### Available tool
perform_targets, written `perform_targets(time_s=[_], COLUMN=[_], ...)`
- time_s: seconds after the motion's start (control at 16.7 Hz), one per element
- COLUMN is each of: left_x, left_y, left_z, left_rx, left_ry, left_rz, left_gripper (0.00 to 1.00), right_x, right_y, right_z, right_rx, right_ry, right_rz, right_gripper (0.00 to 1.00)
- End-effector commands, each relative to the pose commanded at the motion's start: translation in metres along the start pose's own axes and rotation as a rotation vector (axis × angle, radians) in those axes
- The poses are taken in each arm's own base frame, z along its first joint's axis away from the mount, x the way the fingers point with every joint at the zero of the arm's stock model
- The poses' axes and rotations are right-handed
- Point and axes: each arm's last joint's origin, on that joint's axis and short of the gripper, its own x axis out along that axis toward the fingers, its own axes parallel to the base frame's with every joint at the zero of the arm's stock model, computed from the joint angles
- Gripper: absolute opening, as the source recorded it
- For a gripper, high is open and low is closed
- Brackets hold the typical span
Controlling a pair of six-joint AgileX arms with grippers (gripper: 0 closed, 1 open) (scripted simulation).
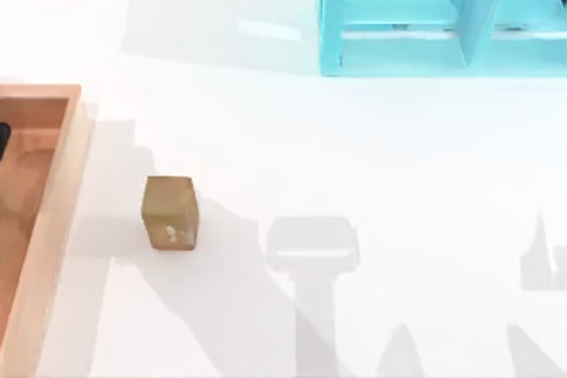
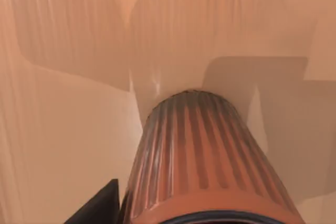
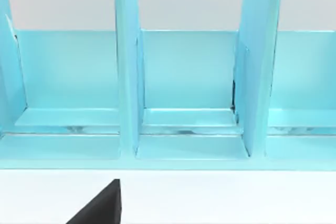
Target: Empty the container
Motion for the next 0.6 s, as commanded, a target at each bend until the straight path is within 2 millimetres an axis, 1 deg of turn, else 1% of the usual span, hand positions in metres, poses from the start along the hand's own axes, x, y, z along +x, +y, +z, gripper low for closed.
perform_targets(time_s=[0.6], left_x=[0.0], left_y=[0.0], left_z=[0.0], left_rx=[0.0], left_ry=[0.0], left_rz=[0.0], left_gripper=[0.17], right_x=[0.0], right_y=[0.0], right_z=[0.0], right_rx=[0.0], right_ry=[0.0], right_rz=[0.0], right_gripper=[1.0])
